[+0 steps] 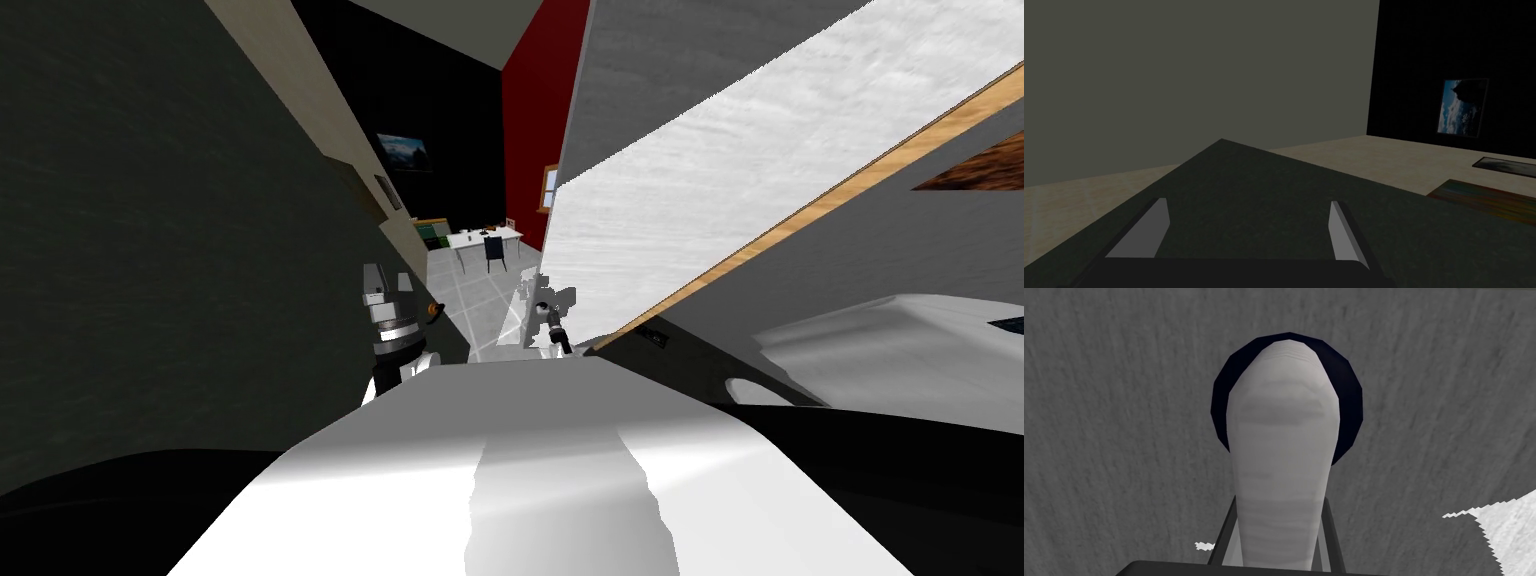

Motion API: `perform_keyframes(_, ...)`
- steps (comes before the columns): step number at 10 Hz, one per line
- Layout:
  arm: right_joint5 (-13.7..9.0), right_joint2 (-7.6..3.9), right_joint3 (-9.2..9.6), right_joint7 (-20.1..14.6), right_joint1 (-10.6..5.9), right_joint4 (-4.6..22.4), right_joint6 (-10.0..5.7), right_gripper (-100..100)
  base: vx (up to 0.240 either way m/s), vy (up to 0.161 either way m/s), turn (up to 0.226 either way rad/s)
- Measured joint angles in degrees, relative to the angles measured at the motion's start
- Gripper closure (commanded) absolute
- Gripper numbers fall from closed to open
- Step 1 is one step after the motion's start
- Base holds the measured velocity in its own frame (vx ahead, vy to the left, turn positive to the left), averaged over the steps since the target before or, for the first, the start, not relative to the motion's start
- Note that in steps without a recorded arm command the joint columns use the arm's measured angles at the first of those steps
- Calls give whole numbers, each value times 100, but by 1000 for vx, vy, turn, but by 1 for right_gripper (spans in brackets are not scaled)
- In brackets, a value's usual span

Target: Push the door open

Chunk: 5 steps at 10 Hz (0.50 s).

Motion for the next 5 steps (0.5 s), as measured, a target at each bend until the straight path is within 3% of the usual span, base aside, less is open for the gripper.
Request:
perform_keyframes(3,-28,21,-46,62,56,-18,35,100,176,9,-54)
perform_keyframes(5,-68,36,-109,132,-45,139,-39,100,193,20,-60)
